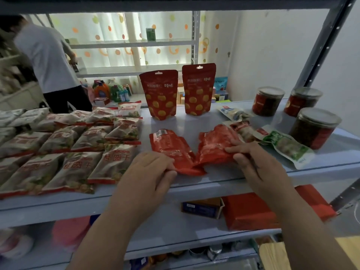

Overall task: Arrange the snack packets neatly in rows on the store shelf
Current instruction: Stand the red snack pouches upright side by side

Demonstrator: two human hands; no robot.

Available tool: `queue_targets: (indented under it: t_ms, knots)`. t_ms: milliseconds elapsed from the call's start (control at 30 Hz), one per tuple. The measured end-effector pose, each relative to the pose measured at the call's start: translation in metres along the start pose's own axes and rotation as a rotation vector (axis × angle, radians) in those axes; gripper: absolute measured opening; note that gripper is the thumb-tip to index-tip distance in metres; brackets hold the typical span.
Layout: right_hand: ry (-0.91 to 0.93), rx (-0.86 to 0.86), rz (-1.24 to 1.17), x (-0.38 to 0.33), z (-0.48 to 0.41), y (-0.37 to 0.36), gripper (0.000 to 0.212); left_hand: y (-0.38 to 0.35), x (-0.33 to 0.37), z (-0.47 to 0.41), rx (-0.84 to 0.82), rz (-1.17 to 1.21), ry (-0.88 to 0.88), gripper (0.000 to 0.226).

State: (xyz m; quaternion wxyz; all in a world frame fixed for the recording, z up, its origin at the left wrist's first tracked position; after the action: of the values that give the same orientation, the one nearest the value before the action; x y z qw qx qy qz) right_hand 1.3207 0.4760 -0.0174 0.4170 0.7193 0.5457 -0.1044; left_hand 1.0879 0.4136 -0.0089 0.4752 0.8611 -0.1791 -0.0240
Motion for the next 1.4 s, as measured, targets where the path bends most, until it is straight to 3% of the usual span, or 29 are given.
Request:
queue_targets:
  t_ms: [133, 267, 400, 467, 600, 700, 800, 933, 1100, 1200, 1267, 1333, 1400]
  knots:
    - [0.064, 0.232, -0.093, -0.016, -0.018, 0.023, 0.016, 0.040, -0.008, -0.007, 0.200, 0.095, 0.137, 0.021]
    - [-0.126, 0.441, -0.286, -0.012, -0.054, 0.040, 0.012, 0.072, -0.026, -0.024, 0.380, 0.264, 0.319, 0.005]
    - [-0.208, 0.372, -0.334, -0.012, -0.078, 0.028, 0.009, 0.063, -0.059, -0.042, 0.378, 0.424, 0.474, 0.004]
    - [-0.246, 0.302, -0.380, -0.006, -0.080, 0.016, 0.011, 0.049, -0.066, -0.048, 0.317, 0.518, 0.502, 0.013]
    - [-0.406, 0.096, -0.521, 0.018, -0.067, -0.009, 0.044, 0.031, -0.067, -0.041, 0.232, 0.572, 0.578, 0.045]
    - [-0.466, -0.086, -0.573, 0.027, -0.051, -0.030, 0.050, 0.008, -0.071, -0.032, 0.141, 0.609, 0.617, 0.043]
    - [-0.490, -0.074, -0.597, 0.036, -0.045, -0.032, 0.051, -0.017, -0.072, -0.025, 0.117, 0.723, 0.695, 0.035]
    - [-0.532, -0.109, -0.572, 0.050, -0.064, -0.029, 0.049, -0.026, -0.081, -0.038, 0.137, 0.670, 0.754, 0.032]
    - [-0.616, -0.074, -0.538, 0.081, -0.102, -0.033, 0.054, -0.037, -0.097, -0.071, 0.118, 0.651, 0.839, 0.057]
    - [-0.631, -0.057, -0.540, 0.094, -0.122, -0.041, 0.043, -0.043, -0.097, -0.088, 0.152, 0.654, 0.836, 0.040]
    - [-0.622, -0.054, -0.528, 0.098, -0.132, -0.047, 0.047, -0.048, -0.101, -0.097, 0.196, 0.626, 0.846, 0.037]
    - [-0.590, -0.051, -0.521, 0.097, -0.138, -0.052, 0.054, -0.055, -0.107, -0.103, 0.216, 0.622, 0.884, 0.048]
    - [-0.567, -0.044, -0.519, 0.096, -0.138, -0.056, 0.071, -0.064, -0.110, -0.106, 0.188, 0.597, 0.900, 0.078]
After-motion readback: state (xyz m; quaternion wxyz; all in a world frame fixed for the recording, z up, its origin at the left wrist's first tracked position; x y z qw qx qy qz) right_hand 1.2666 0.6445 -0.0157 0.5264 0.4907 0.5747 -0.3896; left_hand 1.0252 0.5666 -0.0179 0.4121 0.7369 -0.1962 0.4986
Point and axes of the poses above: each hand's wrist, its own z-axis away from the middle knuckle, its own y-axis out of the back of the hand, x = y × z, the point moved 9 cm from there along -z, towards the middle knuckle, and after that the axes turned 10 degrees about -z, right-handed, at the moved point
